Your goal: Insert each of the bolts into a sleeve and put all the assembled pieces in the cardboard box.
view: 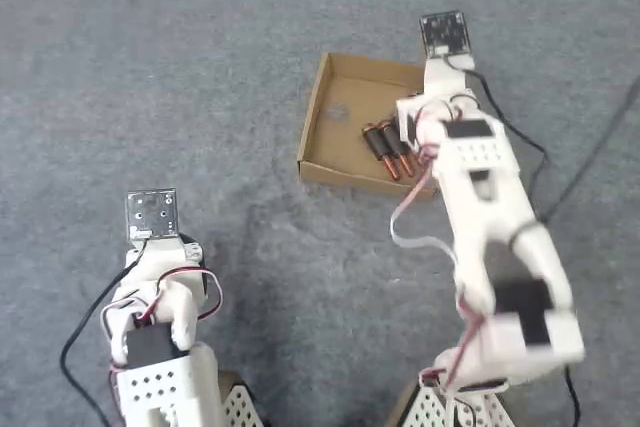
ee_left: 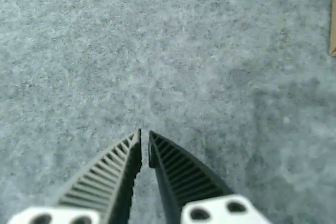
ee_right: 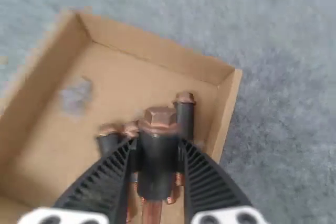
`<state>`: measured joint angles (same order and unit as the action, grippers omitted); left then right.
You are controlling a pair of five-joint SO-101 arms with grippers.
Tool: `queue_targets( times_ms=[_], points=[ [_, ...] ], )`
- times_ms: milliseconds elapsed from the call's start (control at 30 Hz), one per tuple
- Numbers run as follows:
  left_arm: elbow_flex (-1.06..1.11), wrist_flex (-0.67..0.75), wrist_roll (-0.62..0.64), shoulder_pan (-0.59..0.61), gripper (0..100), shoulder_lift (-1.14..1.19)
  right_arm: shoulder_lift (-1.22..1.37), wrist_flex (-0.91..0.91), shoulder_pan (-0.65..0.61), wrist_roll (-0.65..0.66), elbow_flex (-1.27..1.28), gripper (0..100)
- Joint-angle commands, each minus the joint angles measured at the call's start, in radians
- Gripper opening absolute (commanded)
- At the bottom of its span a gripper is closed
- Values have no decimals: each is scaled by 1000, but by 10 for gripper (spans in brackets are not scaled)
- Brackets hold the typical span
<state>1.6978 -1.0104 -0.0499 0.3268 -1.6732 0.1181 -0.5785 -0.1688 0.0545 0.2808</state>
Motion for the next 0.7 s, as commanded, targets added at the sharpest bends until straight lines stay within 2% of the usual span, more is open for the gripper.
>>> queue_targets(
  times_ms=[0, 100, 167, 267, 400, 467, 667],
  points=[
    [-5, -6, -8, 0, 19, -5, 145, -22, 25, 6, -193, 68],
    [-5, -6, -8, 0, 19, -5, 237, -73, 27, 5, -275, 147],
    [-5, -6, -8, 0, 19, -5, 272, -87, 28, 5, -311, 167],
    [-5, -6, -8, 0, 19, -5, 277, -87, 35, 9, -322, 129],
    [-5, -6, -8, -2, 19, -5, 239, -105, 36, 8, -319, 0],
    [-5, -6, -9, -2, 19, -5, 208, -153, 38, 5, -319, 22],
    [-5, -6, -9, 0, 19, -5, 77, -331, 38, 2, -316, 6]
  ],
)
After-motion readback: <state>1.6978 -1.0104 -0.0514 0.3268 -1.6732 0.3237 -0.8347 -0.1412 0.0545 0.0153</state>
